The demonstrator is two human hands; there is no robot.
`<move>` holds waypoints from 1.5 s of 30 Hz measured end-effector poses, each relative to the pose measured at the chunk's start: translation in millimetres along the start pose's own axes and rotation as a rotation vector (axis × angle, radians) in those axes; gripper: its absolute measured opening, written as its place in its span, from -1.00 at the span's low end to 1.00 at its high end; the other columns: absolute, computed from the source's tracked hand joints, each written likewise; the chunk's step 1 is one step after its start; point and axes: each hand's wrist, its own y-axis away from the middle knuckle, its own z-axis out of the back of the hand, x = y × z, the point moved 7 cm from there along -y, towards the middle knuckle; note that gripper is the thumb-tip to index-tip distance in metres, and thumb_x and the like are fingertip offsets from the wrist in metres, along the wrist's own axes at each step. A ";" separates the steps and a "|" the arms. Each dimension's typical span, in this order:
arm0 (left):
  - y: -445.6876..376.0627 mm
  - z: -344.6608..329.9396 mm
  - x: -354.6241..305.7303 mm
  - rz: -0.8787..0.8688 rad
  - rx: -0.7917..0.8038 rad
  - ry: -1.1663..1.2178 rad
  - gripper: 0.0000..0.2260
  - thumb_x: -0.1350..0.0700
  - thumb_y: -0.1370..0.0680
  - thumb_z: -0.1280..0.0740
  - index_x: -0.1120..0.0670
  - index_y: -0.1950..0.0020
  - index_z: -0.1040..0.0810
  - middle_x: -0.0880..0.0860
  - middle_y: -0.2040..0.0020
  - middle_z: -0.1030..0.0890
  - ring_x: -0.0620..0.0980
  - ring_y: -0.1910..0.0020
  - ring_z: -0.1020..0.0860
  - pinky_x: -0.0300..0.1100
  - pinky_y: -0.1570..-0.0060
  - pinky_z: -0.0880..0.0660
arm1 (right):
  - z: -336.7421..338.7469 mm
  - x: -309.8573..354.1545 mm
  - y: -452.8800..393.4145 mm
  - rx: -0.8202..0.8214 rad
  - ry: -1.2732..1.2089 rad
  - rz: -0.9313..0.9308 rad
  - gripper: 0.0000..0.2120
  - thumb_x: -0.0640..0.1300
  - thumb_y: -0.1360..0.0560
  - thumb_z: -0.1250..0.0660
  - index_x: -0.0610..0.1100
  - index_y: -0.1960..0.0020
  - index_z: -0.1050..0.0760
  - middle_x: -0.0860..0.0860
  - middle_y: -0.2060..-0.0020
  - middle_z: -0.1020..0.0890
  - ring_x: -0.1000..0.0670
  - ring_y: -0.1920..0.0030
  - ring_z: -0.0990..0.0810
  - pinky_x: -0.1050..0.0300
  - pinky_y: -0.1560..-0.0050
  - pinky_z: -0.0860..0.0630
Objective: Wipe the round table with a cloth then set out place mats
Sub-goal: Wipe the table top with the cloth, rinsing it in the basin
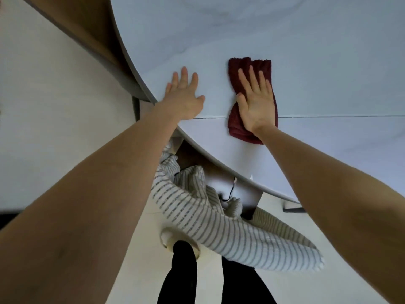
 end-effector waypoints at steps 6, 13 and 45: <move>4.5 -2.7 -0.8 -0.032 0.101 -0.033 -0.38 -0.08 -0.66 -0.04 0.06 -0.57 0.25 0.10 -0.54 0.35 0.11 -0.53 0.30 -0.01 -0.50 0.23 | -9.8 17.2 24.3 -0.031 0.020 -0.156 -0.42 -0.01 -0.57 0.10 -0.03 -0.59 -0.02 -0.08 -0.57 -0.05 -0.13 -0.56 0.04 -0.02 -0.55 0.14; 3.2 5.8 -1.9 -0.011 0.264 -0.065 -0.35 -0.09 -0.64 -0.07 0.03 -0.58 0.24 0.05 -0.54 0.35 0.09 -0.54 0.28 0.08 -0.48 0.14 | -15.8 25.5 28.1 -0.051 0.004 -0.305 -0.41 -0.01 -0.55 0.11 -0.01 -0.58 -0.02 -0.06 -0.57 -0.05 -0.12 -0.56 0.03 -0.03 -0.54 0.14; -273.0 262.3 117.4 -0.211 -0.020 -0.172 -0.36 -0.04 -0.67 -0.04 0.27 -0.54 0.22 0.22 -0.55 0.24 0.11 -0.54 0.22 -0.08 -0.51 0.18 | -38.3 154.1 -268.8 -0.187 -0.083 -1.131 -0.38 0.06 -0.61 0.06 -0.12 -0.59 0.15 -0.16 -0.57 0.10 -0.23 -0.55 0.17 -0.16 -0.52 0.21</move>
